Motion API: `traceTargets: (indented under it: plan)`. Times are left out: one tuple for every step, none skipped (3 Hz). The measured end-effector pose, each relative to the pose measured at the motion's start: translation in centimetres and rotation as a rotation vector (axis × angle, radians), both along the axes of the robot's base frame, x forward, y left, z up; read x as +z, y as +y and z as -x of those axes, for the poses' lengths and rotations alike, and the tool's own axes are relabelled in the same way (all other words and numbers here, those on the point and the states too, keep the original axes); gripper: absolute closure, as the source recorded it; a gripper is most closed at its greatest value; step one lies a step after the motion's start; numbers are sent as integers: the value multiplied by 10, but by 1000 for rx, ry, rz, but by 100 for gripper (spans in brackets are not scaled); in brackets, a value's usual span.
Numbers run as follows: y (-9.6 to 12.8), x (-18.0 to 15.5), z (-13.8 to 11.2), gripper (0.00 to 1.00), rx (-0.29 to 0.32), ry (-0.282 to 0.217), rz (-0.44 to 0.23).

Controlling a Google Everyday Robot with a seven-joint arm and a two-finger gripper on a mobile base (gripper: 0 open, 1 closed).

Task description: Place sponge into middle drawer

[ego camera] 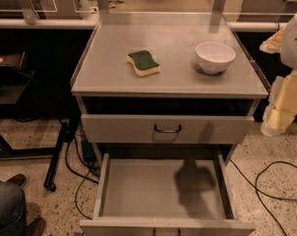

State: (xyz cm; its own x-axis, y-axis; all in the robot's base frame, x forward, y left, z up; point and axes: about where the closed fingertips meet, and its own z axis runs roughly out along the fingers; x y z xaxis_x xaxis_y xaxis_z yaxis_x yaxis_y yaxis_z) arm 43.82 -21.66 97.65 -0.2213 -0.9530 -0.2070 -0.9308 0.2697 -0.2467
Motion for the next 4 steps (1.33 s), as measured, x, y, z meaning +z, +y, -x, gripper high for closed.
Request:
traceTargets:
  plan:
    - [1, 1, 0, 0, -10, -19, 8]
    - [9, -4, -8, 0, -90, -56, 12]
    - [12, -16, -40, 0, -222, -68, -12]
    - [12, -32, -82, 0, -372, -46, -50]
